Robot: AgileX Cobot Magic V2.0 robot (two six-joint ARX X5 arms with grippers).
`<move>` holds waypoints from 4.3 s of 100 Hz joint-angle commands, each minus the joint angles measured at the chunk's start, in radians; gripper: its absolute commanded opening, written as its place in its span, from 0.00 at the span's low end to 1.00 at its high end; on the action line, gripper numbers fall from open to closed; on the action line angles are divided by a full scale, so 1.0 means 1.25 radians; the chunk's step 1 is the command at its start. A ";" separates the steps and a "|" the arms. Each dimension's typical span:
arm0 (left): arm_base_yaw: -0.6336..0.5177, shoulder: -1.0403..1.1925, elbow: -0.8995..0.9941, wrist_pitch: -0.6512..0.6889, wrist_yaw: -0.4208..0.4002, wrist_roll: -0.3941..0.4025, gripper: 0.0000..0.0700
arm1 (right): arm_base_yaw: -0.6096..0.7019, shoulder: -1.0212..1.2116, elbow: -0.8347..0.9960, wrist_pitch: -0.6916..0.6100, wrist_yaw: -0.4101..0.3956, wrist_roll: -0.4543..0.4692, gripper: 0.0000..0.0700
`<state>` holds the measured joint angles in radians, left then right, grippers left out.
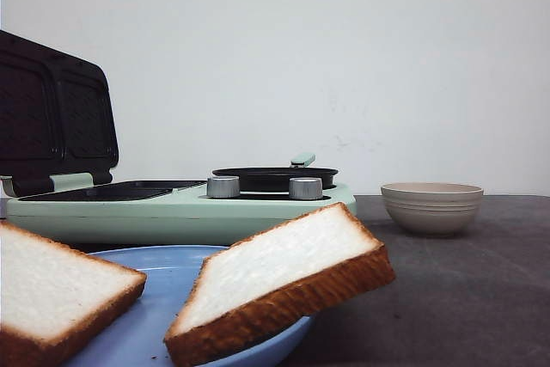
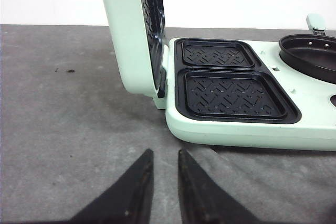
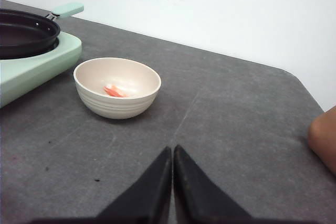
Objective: Make breakfast with bread and shrimp
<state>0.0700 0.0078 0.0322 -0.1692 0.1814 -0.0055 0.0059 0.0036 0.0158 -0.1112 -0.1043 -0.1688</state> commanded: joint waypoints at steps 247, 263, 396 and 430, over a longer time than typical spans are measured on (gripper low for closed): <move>-0.036 0.433 0.481 -0.542 0.224 -0.258 0.03 | 0.009 0.420 0.372 -0.320 -0.429 0.568 0.00; -0.063 0.458 0.481 -0.624 0.264 -0.229 0.09 | 0.014 0.440 0.372 -0.348 -0.467 0.554 0.00; -0.316 0.888 0.480 -0.569 0.268 -0.233 0.51 | 0.062 0.482 0.372 -0.367 -0.512 0.518 0.39; -0.326 0.893 0.480 -0.549 0.268 -0.240 0.21 | 0.062 0.482 0.372 -0.367 -0.512 0.518 0.39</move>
<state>-0.3321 1.1137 0.6209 -0.8631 0.5194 -0.3027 0.0788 0.6029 0.4706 -0.5789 -0.7399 0.4946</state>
